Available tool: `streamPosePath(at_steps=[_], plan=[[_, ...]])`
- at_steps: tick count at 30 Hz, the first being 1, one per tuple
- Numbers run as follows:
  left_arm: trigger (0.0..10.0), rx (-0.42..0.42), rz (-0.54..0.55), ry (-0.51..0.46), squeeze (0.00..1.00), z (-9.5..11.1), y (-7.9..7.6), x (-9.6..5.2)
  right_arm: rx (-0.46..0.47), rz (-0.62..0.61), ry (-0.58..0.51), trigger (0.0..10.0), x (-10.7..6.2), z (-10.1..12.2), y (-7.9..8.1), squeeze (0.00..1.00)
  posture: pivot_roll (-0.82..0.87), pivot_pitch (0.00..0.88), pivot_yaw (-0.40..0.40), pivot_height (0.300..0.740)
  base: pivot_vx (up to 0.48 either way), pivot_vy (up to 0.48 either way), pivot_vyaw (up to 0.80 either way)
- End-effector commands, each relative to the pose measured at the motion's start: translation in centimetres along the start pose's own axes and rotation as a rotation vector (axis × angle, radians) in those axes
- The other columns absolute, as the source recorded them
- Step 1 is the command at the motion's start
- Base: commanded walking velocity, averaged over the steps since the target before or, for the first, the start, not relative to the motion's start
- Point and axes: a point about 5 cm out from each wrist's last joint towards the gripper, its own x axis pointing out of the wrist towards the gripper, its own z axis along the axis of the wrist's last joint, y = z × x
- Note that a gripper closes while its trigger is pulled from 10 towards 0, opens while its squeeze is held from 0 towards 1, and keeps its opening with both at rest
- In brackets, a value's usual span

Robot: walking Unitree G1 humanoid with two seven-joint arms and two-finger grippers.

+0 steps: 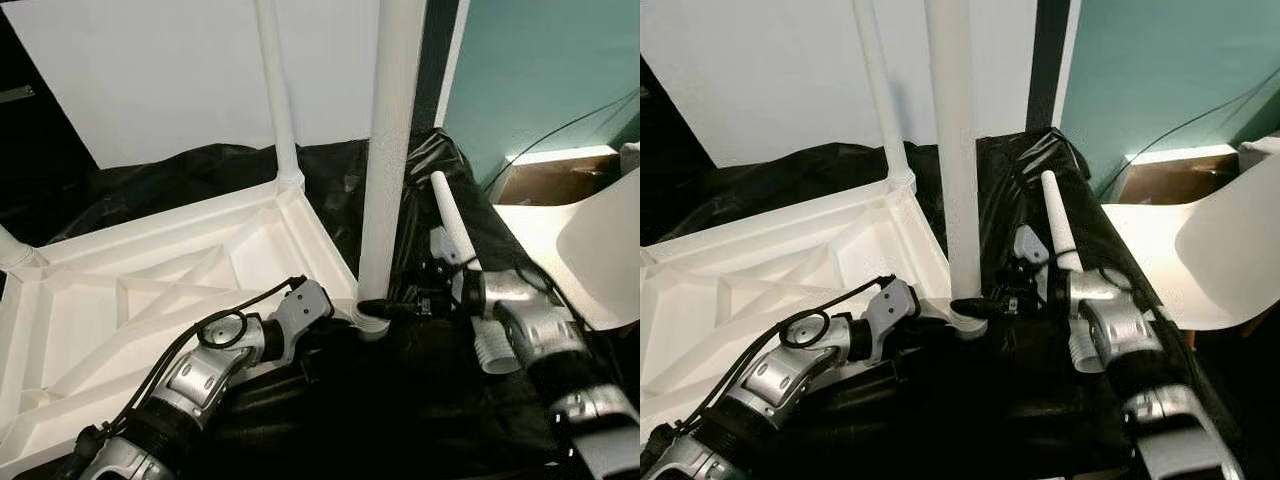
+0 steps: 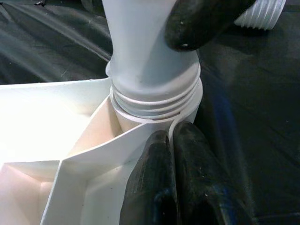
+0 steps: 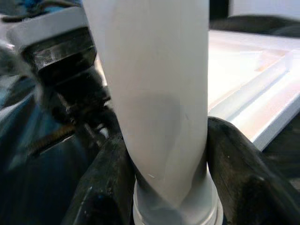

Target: Building children table

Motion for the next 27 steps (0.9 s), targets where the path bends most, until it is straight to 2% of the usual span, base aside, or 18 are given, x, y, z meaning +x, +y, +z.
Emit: streamPosePath(at_steps=[1, 3, 4, 6, 7, 9, 17, 18, 19, 20, 22, 23, 24, 25, 26, 27], plan=[[10.0, -0.103, -0.160, 0.034, 0.00, -2.3, -2.0, 0.3, -0.006, -0.198, -0.084, 0.0, 1.2, 0.2, 0.4, 0.00, 0.03, 0.000, -0.001, 0.740, 0.000, 0.000, 0.00], [10.0, -0.106, -0.155, 0.030, 0.00, -2.3, -2.1, 0.3, 0.000, -0.523, -0.176, 0.0, 0.8, 0.4, 0.4, 0.00, 0.04, 0.000, -0.006, 0.740, 0.000, 0.000, 0.00], [10.0, -0.106, -0.155, 0.030, 0.00, -2.3, -2.1, 0.3, 0.000, -0.523, -0.176, 0.0, 0.8, 0.4, 0.4, 0.00, 0.04, 0.000, -0.006, 0.740, 0.000, 0.000, 0.00], [10.0, -0.111, -0.153, 0.029, 0.00, -2.5, -2.3, 0.3, 0.027, -0.710, -0.239, 0.0, -0.1, 0.3, 1.1, 0.00, 0.04, 0.000, -0.008, 0.740, 0.000, 0.000, 0.00], [10.0, -0.111, -0.153, 0.029, 0.00, -2.5, -2.3, 0.3, 0.027, -0.710, -0.239, 0.0, -0.1, 0.3, 1.1, 0.00, 0.04, 0.000, -0.008, 0.740, 0.000, 0.000, 0.00], [10.0, -0.116, -0.153, 0.031, 0.00, -2.6, -2.4, 0.2, 0.034, -0.825, -0.275, 0.0, -0.6, 0.5, 1.1, 0.00, 0.04, 0.000, -0.009, 0.740, 0.000, 0.000, 0.00], [10.0, -0.120, -0.153, 0.032, 0.00, -2.7, -2.5, 0.2, 0.018, -0.889, -0.257, 0.0, -0.7, 0.9, 1.1, 0.00, 0.04, 0.000, -0.008, 0.740, 0.000, 0.000, 0.00], [10.0, -0.121, -0.153, 0.031, 0.00, -2.7, -2.5, 0.2, 0.019, -0.852, -0.243, 4.4, -0.1, 0.9, 1.4, 0.00, 0.04, 0.000, -0.008, 0.740, 0.000, 0.000, 0.00], [10.0, -0.121, -0.153, 0.031, 0.00, -2.7, -2.5, 0.2, 0.019, -0.852, -0.243, 4.4, -0.1, 0.9, 1.4, 0.00, 0.04, 0.000, -0.008, 0.740, 0.000, 0.000, 0.00], [10.0, -0.122, -0.154, 0.030, 0.00, -2.7, -2.5, 0.3, 0.033, -0.783, -0.263, 10.0, 0.6, 1.1, 1.8, 1.00, 0.03, 0.000, -0.008, 0.740, 0.000, 0.000, 0.00], [10.0, -0.123, -0.155, 0.029, 0.00, -2.7, -2.5, 0.3, 0.050, -0.655, -0.254, 10.0, 1.7, 1.2, 2.3, 1.00, 0.03, 0.000, -0.006, 0.740, 0.000, 0.000, 0.00], [10.0, -0.121, -0.155, 0.030, 0.00, -2.7, -2.5, 0.4, 0.063, -0.558, -0.224, 10.0, 2.1, 0.9, 2.2, 0.78, 0.02, 0.000, -0.008, 0.740, 0.000, 0.000, 0.00], [10.0, -0.121, -0.155, 0.030, 0.00, -2.7, -2.5, 0.4, 0.063, -0.558, -0.224, 10.0, 2.1, 0.9, 2.2, 0.78, 0.02, 0.000, -0.008, 0.740, 0.000, 0.000, 0.00], [10.0, -0.120, -0.155, 0.030, 0.00, -2.7, -2.4, 0.4, 0.072, -0.500, -0.197, 10.0, 2.3, 0.7, 2.1, 0.78, 0.02, 0.000, -0.008, 0.740, 0.000, 0.000, 0.00], [10.0, -0.119, -0.154, 0.029, 0.00, -2.7, -2.3, 0.5, 0.066, -0.436, -0.175, 10.0, 2.2, 0.6, 1.8, 0.00, 0.02, 0.000, -0.008, 0.740, 0.000, 0.000, 0.00], [10.0, -0.119, -0.154, 0.029, 0.00, -2.7, -2.3, 0.5, 0.066, -0.436, -0.175, 10.0, 2.2, 0.6, 1.8, 0.00, 0.02, 0.000, -0.008, 0.740, 0.000, 0.000, 0.00]])
